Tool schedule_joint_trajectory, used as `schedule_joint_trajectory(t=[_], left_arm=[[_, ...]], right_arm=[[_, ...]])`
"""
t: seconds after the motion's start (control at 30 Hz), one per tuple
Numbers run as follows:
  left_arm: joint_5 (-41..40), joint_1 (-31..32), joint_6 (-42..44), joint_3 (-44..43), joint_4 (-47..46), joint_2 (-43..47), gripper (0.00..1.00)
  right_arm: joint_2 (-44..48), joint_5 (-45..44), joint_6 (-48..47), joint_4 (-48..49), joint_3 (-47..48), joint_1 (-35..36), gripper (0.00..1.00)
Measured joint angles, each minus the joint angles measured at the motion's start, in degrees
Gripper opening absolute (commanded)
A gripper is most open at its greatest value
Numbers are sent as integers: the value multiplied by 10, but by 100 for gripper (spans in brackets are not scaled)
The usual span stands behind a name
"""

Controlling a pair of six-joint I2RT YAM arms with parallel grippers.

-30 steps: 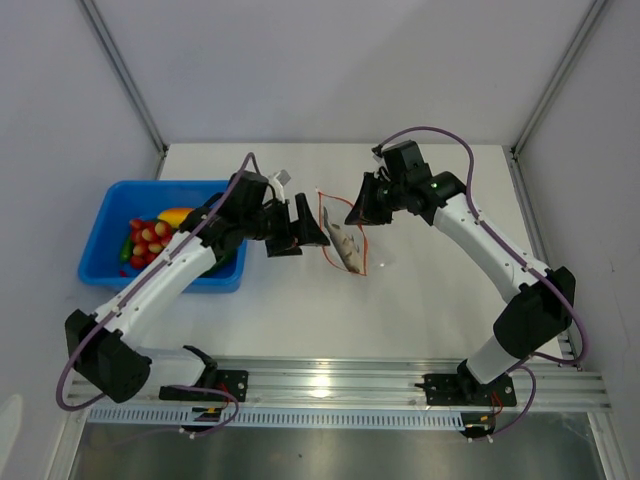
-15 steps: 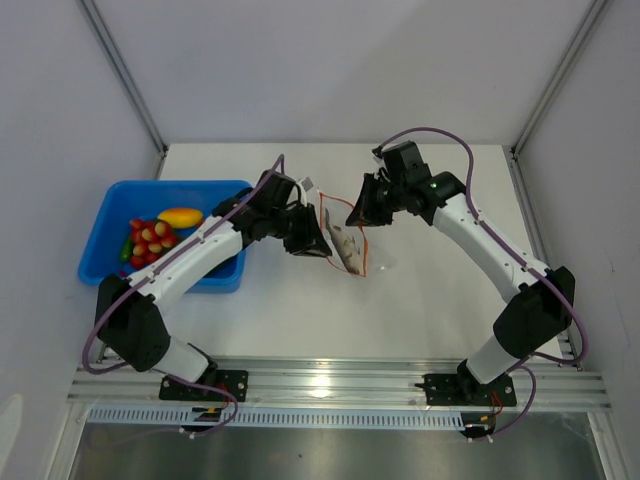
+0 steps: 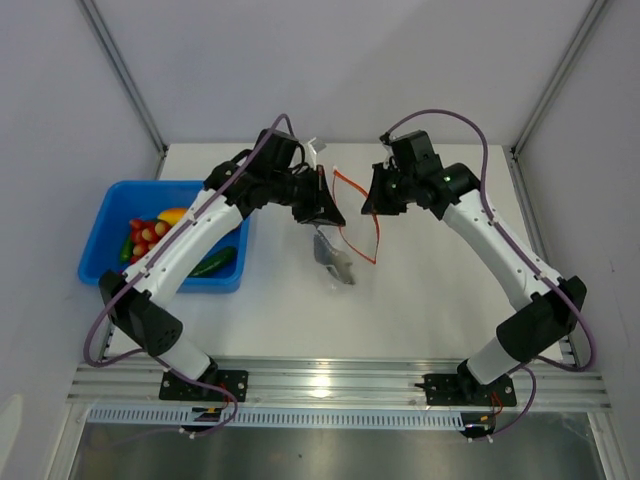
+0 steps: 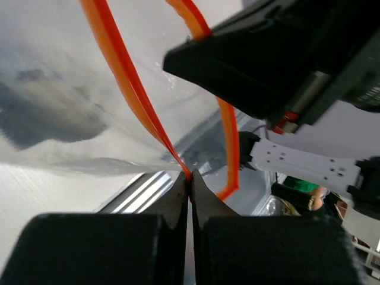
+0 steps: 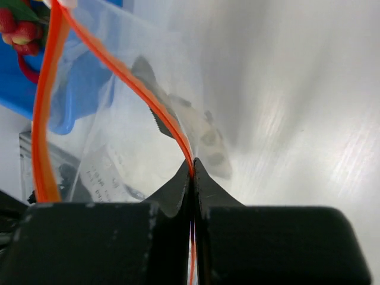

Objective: Place the food in the zip-top bag and seal the zipper
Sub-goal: Adjust the zipper food storage bag at the center of the board.

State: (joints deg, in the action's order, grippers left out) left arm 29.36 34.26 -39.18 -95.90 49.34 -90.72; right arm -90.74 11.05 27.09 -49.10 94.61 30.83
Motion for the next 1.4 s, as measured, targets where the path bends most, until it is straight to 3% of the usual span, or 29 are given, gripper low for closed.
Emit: schedule_joint_trajectory(t=[0.23, 0.53, 0.77, 0.9, 0.97, 1.1, 1.2, 1.27, 1.4], left_arm=[[38, 12, -3, -21, 13, 0, 1], [37, 21, 2, -19, 21, -15, 1], [7, 23, 25, 101, -3, -30, 1], [-22, 32, 46, 134, -14, -9, 2], [-28, 34, 60, 134, -25, 12, 19], [-46, 35, 81, 135, -59, 66, 63], [-67, 35, 89, 137, -76, 100, 91], [-94, 34, 93, 137, -81, 123, 99], [-193, 29, 92, 139, -72, 181, 99]], right_arm=[[54, -19, -37, -7, -16, -17, 0], [53, -23, -49, -34, 6, -18, 0], [65, -19, -39, -6, -87, -9, 0], [68, -26, -44, -4, -86, 4, 0], [69, -27, -49, -2, -83, 4, 0], [69, -26, -54, 1, -79, 1, 0], [69, -26, -56, 1, -79, 1, 0], [69, -26, -58, 1, -79, 1, 0], [68, -26, -62, 2, -79, 0, 0]])
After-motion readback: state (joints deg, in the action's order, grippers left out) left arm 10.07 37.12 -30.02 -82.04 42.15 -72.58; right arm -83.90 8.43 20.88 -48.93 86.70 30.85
